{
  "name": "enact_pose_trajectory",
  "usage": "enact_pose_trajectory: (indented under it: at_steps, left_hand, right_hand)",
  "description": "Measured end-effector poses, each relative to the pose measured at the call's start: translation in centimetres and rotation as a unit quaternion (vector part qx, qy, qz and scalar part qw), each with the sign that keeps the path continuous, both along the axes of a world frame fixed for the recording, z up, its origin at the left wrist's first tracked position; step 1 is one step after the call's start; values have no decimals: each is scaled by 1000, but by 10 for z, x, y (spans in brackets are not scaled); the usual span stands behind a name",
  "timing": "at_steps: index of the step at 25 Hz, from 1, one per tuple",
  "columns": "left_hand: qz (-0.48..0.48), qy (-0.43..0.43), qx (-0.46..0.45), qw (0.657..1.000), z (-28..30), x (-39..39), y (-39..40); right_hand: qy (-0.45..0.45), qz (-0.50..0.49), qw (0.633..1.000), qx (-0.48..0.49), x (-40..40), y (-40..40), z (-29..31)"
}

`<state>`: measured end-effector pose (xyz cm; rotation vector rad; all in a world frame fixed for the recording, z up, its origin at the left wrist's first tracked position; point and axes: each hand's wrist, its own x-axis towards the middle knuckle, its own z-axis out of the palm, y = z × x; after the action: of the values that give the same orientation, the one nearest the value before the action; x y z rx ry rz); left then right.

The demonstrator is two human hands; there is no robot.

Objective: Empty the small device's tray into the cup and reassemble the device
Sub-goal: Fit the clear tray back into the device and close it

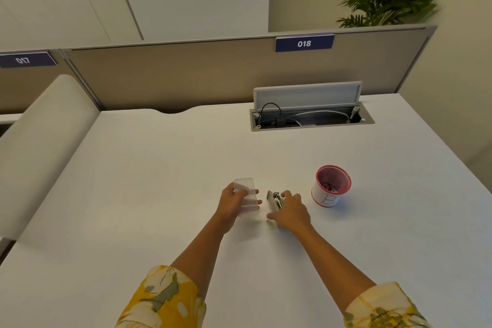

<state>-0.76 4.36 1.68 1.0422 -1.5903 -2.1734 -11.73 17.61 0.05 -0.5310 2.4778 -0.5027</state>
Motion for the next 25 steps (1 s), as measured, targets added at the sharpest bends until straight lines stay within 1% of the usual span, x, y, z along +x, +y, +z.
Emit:
enact_pose_trajectory:
  at_steps: [2, 4, 8, 12, 14, 16, 18, 21, 24, 25]
  left_hand:
    - [6, 2, 18, 1000, -4, 0, 1]
    - [12, 4, 37, 999, -6, 2, 3]
    - [27, 3, 45, 999, -9, 8, 9]
    - [29, -30, 51, 998, -10, 10, 10]
    - [15, -40, 69, 997, -7, 8, 11]
    - [0, -31, 90, 995, -6, 6, 13]
    - [-9, -11, 104, 995, -6, 4, 17]
    - [1, 27, 135, 990, 0, -2, 25]
    - [52, 11, 206, 977, 8, -9, 27]
    - [61, 13, 217, 974, 8, -9, 25]
  right_hand:
    - [40, 10, 999, -6, 4, 1, -1]
    - [49, 15, 998, -22, 5, 3, -3]
    - [-19, -24, 995, -100, 2, 3, 0]
    - [-76, -52, 986, -143, -1, -3, 12]
    - [-77, -43, 982, -167, 3, -11, 21]
    - [-51, -30, 981, -186, 10, -22, 31]
    - [-22, -13, 983, -179, 17, -32, 38]
    - [-16, 13, 988, -153, 27, -37, 44]
    - [-16, 13, 987, -161, 31, -35, 48]
    - [-17, 15, 986, -165, 31, -34, 50]
